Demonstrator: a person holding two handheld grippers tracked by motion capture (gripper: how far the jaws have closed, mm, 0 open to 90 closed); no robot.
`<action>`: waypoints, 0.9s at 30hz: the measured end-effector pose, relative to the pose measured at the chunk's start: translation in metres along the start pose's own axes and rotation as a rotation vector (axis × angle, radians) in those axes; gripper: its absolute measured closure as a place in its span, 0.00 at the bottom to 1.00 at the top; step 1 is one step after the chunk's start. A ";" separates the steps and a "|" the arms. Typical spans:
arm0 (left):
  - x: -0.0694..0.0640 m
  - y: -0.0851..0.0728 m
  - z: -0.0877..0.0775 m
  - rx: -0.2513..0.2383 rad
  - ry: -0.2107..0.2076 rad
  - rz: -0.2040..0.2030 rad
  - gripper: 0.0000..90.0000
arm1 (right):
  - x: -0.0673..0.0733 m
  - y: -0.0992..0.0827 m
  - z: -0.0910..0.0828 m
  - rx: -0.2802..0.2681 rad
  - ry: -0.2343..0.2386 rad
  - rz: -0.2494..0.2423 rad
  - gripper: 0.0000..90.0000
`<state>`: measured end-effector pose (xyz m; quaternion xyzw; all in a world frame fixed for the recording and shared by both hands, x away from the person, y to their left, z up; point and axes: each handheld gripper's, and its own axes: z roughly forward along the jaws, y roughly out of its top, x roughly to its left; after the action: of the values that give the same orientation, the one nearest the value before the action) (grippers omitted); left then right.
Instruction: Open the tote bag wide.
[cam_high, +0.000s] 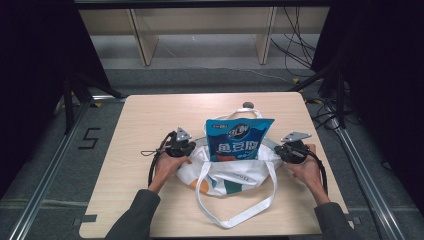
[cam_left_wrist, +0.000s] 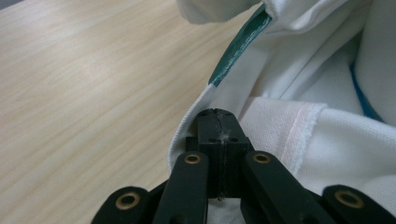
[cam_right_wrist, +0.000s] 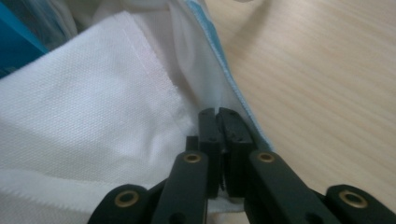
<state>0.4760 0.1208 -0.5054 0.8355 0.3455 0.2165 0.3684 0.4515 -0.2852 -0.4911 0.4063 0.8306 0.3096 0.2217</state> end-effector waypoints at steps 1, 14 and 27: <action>-0.002 -0.004 0.003 0.007 -0.012 -0.028 0.99 | 0.002 -0.005 0.006 0.002 -0.001 0.005 1.00; -0.049 0.023 -0.072 -0.100 -0.164 -0.054 0.79 | 0.029 0.018 -0.056 -0.139 0.122 0.036 0.88; -0.081 -0.018 -0.044 0.048 -0.109 0.082 0.84 | 0.085 -0.019 -0.029 0.025 0.150 -0.206 0.97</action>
<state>0.3876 0.0907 -0.5001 0.8680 0.2955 0.1772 0.3575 0.3746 -0.2355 -0.4934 0.2973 0.8860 0.3044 0.1845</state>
